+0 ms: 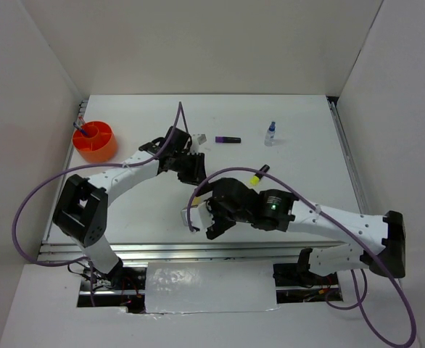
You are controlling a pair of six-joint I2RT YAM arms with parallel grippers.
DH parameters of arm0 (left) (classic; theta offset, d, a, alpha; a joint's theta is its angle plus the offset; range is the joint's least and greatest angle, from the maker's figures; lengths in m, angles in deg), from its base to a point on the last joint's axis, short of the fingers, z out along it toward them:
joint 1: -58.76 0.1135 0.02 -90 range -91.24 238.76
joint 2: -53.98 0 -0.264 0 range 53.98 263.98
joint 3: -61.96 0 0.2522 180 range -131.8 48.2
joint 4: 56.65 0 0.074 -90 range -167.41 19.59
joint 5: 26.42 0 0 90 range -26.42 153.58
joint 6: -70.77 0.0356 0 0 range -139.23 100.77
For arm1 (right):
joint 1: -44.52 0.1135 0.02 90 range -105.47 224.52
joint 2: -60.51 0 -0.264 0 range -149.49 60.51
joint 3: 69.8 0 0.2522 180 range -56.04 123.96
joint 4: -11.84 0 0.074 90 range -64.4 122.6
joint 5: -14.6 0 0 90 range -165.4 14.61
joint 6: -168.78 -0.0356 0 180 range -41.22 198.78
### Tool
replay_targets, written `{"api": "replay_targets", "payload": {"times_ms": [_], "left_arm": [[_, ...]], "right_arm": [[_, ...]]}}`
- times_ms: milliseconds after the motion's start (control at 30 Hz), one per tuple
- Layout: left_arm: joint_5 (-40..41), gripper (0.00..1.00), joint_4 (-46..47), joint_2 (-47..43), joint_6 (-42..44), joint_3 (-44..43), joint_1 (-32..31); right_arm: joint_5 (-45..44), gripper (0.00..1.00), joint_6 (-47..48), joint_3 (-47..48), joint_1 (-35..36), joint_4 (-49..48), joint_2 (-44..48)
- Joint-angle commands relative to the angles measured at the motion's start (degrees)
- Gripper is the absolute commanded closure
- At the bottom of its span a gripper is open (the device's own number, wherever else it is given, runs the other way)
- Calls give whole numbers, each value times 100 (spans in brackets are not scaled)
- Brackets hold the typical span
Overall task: Sort the stationery into containers
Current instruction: Pick up the pen from the center of the board.
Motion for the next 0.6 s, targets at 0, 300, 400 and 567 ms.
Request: {"api": "replay_targets", "payload": {"times_ms": [0,300,400,567], "left_arm": [[-593,100,-50,-146,-350,64,53],[-1358,100,-225,109,-368,-217,53],[-1542,99,-164,100,-490,-156,53],[-1815,97,-50,74,-596,-76,53]], "right_arm": [[25,3,565,-69,94,-834,-232],[667,2,1329,-446,33,-1371,-505],[948,1,1628,-709,-116,-1573,-479],[1361,1,2058,-886,-319,-1748,-435]]}}
